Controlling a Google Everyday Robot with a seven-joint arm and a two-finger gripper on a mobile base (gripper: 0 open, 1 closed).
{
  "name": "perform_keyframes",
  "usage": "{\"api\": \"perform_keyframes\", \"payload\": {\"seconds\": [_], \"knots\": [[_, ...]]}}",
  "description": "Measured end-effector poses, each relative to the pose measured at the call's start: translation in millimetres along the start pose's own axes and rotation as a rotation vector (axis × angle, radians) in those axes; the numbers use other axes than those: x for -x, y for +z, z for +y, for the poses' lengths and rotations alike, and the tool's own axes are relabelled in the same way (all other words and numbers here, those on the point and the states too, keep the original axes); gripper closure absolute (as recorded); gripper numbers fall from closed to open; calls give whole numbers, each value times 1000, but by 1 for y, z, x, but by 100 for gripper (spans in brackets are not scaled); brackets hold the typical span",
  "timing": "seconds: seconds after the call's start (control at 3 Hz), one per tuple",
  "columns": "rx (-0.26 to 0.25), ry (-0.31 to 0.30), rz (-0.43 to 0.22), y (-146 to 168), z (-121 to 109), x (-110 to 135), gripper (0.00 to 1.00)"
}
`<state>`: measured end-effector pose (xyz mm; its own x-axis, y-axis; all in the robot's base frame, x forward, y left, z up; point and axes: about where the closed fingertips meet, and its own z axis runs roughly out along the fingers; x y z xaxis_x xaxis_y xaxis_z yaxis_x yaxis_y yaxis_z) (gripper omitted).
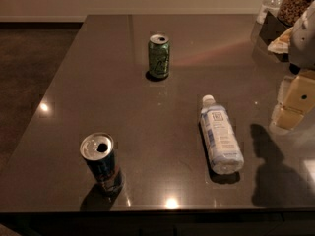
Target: Move blue plastic bottle near redbull can
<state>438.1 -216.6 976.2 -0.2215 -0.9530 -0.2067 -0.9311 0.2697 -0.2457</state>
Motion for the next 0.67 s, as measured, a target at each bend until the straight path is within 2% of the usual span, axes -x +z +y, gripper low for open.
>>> {"api": "perform_keyframes", "payload": {"seconds": [0.33, 0.67], "knots": [[0, 0, 0, 0, 0, 0, 0], [3, 42, 16, 3, -4, 5, 0]]}}
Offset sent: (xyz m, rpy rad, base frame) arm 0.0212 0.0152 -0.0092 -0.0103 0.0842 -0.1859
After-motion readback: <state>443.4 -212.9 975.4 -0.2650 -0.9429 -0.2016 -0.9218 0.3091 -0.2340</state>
